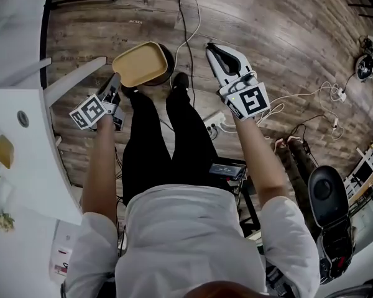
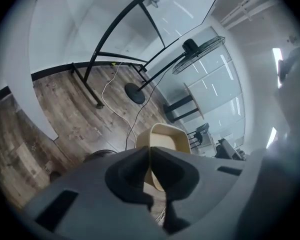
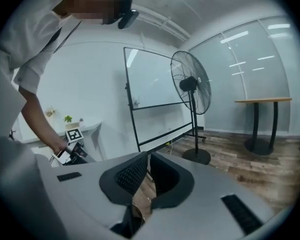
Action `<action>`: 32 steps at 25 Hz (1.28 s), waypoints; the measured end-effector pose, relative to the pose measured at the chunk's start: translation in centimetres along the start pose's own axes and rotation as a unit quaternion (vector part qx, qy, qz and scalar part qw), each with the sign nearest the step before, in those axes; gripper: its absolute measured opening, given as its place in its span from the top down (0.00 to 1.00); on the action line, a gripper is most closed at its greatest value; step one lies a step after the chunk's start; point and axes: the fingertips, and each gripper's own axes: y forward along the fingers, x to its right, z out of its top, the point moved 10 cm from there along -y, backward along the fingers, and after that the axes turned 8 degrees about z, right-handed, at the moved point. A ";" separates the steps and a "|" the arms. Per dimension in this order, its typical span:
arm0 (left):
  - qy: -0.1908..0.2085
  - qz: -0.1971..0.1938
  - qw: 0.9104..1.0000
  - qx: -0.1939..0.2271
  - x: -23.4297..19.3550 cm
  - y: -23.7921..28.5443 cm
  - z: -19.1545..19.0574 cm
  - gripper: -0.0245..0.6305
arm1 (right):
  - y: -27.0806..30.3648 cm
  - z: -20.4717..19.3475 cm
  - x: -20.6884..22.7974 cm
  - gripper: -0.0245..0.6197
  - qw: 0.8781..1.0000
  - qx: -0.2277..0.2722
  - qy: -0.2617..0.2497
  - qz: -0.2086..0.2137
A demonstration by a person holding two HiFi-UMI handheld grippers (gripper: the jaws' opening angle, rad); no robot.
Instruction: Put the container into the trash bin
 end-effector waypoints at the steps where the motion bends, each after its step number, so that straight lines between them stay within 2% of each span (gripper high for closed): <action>1: 0.000 0.005 1.000 -0.005 -1.0 1.2 -0.6 0.93 | 0.7 -1.3 0.1 0.90 1.000 -0.012 -0.008 0.010; 6: -0.007 0.021 0.999 -0.026 -5.8 6.3 -4.1 0.93 | 3.3 -6.9 0.6 0.90 0.998 -0.049 0.000 0.044; 13: -0.018 0.059 0.996 -0.064 -12.5 11.7 -8.4 0.93 | 6.6 -11.8 1.3 0.90 0.995 -0.079 0.015 0.063; 19: -0.022 0.080 0.994 -0.073 -16.5 15.2 -11.1 0.93 | 8.4 -16.0 1.7 0.90 0.995 -0.075 0.021 0.061; 21: -0.020 0.081 0.994 -0.069 -17.3 16.2 -11.7 0.93 | 8.9 -16.9 1.7 0.90 0.996 -0.056 0.020 0.060; 25: -0.016 0.074 0.994 -0.081 -18.1 17.5 -12.8 0.93 | 9.2 -18.7 1.0 0.90 0.996 -0.060 0.023 0.068; 32: -0.028 0.088 0.991 -0.094 -20.0 18.7 -14.8 0.93 | 9.3 -21.0 0.4 0.90 0.996 -0.058 0.032 0.067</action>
